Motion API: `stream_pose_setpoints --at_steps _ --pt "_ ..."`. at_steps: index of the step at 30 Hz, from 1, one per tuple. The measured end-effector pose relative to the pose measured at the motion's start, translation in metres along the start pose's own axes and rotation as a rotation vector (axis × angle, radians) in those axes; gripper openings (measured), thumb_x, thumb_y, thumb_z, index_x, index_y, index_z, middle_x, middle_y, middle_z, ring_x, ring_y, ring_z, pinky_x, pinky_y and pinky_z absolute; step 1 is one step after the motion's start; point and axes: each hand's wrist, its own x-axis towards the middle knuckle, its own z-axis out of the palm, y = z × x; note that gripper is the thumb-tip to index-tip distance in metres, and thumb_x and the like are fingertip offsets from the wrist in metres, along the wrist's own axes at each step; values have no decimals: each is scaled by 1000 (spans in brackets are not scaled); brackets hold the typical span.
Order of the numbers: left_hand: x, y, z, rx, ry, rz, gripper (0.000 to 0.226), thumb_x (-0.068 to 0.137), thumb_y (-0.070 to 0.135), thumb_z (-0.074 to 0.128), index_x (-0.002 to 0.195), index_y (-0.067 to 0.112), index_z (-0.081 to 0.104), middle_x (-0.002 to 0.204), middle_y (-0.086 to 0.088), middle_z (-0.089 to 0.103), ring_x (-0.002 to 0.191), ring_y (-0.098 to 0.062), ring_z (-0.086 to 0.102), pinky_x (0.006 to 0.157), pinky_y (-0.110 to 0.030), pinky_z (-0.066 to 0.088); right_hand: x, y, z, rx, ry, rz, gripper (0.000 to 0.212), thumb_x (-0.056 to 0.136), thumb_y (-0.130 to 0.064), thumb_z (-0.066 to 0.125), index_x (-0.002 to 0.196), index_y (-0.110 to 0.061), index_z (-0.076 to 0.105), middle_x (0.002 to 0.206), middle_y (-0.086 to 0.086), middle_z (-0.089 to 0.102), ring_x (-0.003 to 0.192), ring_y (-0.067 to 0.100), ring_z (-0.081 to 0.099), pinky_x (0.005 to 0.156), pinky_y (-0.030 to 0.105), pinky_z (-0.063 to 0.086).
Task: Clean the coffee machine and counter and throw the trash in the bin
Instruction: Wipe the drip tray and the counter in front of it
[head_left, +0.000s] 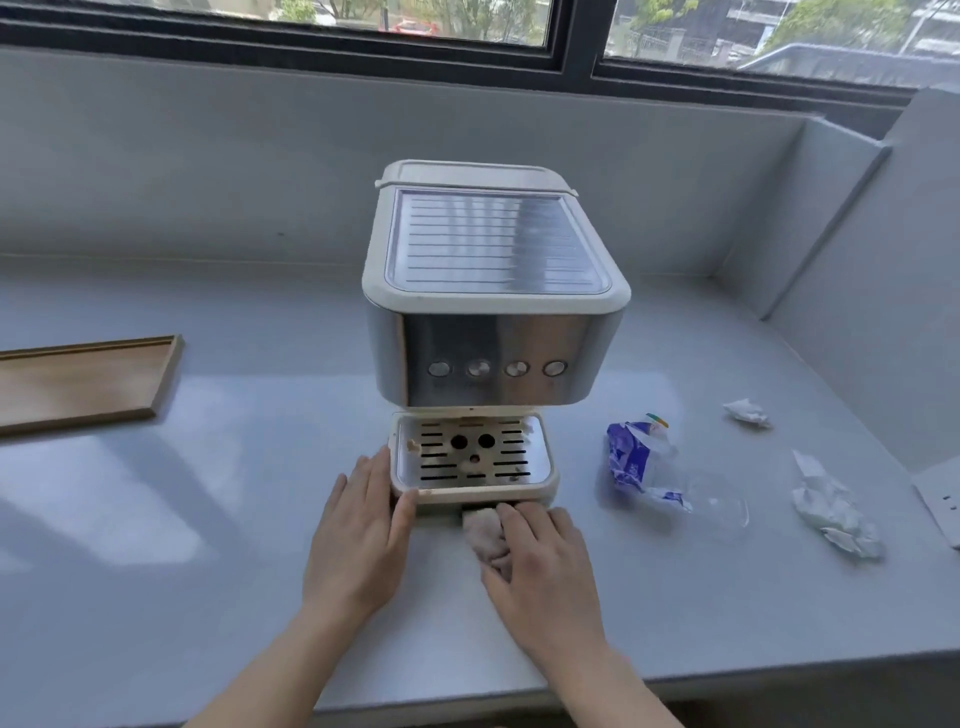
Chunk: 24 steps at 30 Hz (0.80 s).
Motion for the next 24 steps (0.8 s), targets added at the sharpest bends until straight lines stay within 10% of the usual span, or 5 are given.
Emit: stream_pose_setpoints --at_steps 3,15,24 --pt "1 0 2 -11 15 -3 64 96 59 13 154 30 16 158 11 31 148 -7 20 124 -34 12 15 -26 13 21 11 -60 10 71 -22 66 75 -20 57 77 -2 58 76 24 55 63 36 48" --pt "-2 2 -1 -15 25 -35 72 92 64 13 156 30 16 161 13 25 148 -3 12 117 -17 -2 -2 43 -8 -79 158 88 28 61 -8 75 69 -24 54 67 -5 61 64 28 53 53 37 43" --pt "1 0 1 14 22 -31 61 100 53 22 156 29 17 161 11 26 148 -7 17 123 -30 10 6 -34 8 107 -28 -25 11 68 -23 63 77 -24 56 78 -5 58 73 22 52 61 36 46"
